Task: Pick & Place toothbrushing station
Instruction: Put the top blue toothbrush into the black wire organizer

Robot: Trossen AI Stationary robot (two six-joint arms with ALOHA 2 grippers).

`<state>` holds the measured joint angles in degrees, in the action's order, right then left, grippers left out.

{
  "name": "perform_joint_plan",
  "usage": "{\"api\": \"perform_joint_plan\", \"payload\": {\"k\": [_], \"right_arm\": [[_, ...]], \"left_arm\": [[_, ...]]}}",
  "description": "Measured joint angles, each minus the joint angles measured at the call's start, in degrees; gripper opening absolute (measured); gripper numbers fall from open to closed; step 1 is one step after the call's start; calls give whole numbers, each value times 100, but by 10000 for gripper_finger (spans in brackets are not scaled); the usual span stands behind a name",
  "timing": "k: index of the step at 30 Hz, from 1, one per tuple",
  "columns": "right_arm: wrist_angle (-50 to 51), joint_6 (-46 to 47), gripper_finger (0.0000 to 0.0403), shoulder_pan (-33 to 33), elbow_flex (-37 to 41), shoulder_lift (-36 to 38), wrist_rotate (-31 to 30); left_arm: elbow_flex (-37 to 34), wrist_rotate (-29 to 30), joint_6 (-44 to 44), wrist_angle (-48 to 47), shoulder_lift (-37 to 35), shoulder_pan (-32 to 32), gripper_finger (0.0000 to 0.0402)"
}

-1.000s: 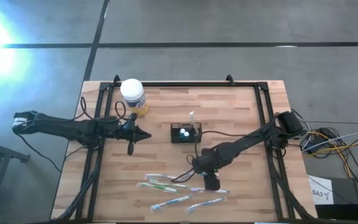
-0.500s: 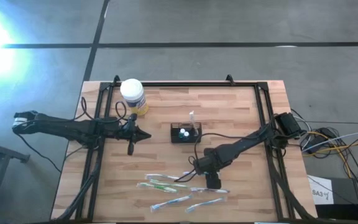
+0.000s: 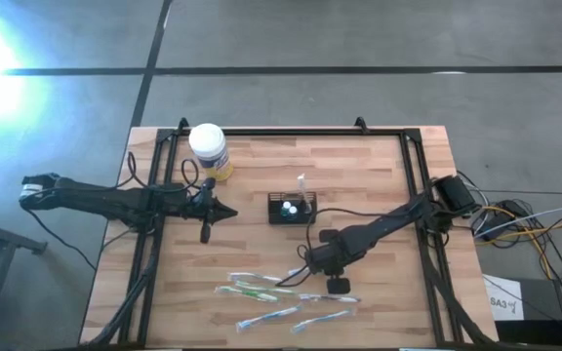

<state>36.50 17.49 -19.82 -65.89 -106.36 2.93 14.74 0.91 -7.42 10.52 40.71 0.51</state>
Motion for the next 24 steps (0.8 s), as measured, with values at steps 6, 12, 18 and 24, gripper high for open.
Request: {"api": "perform_joint_plan", "payload": {"k": [6,12,18,24], "right_arm": [[33,-107,28,9,0,654,-488],[-287,-674,28,7,29,1632,-985],[-2068,-1810,28,233,693,2829,-1029],[-4503,-2357,28,849,1864,3396,-401]], "left_arm": [[0,0,13,-1,0,2,10],[0,15,96,6,-7,2,10],[2,15,109,341,-24,4,10],[7,31,503,879,-24,4,10]]}}
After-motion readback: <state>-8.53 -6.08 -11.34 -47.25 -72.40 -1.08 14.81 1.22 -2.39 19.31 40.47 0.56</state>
